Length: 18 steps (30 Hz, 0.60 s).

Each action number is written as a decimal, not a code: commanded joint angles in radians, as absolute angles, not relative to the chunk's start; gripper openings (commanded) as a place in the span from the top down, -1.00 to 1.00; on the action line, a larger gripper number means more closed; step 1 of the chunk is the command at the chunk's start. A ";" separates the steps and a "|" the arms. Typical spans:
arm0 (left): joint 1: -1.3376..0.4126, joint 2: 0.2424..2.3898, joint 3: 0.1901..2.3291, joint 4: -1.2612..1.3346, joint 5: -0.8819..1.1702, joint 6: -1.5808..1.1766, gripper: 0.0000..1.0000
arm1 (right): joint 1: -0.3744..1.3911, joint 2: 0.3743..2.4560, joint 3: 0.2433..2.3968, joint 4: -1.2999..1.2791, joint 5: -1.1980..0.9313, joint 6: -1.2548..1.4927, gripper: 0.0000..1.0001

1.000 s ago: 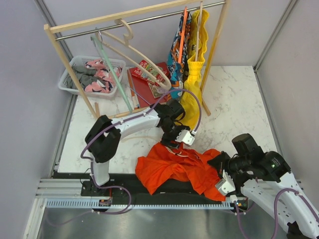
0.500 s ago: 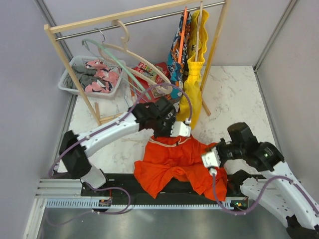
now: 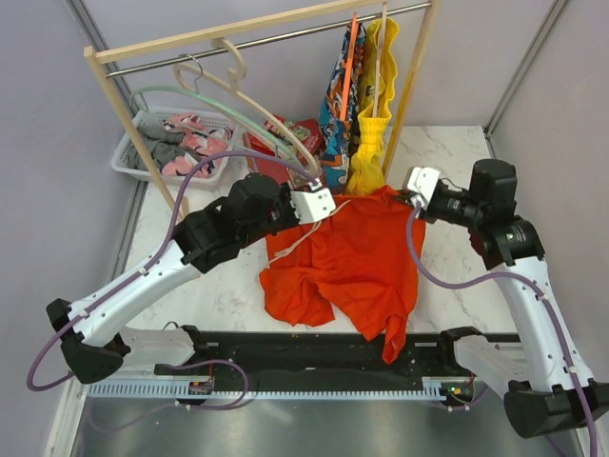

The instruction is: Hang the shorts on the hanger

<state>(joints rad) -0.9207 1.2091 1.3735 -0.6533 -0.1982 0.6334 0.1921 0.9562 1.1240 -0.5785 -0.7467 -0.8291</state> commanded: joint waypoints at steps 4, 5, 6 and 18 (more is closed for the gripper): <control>-0.959 1.086 1.168 -0.573 -0.248 0.661 0.86 | 0.084 0.976 1.110 -0.639 -0.939 -0.937 1.00; -0.965 1.083 1.145 -0.634 -0.154 0.643 0.75 | 0.087 0.960 1.082 -0.669 -0.949 -1.018 1.00; -0.976 1.086 1.115 -0.688 -0.059 0.631 0.60 | 0.089 0.954 1.054 -0.702 -0.956 -1.035 1.00; -0.707 0.901 0.735 -0.545 0.347 0.748 -0.61 | 0.258 0.738 0.709 -1.094 -0.865 -1.624 1.00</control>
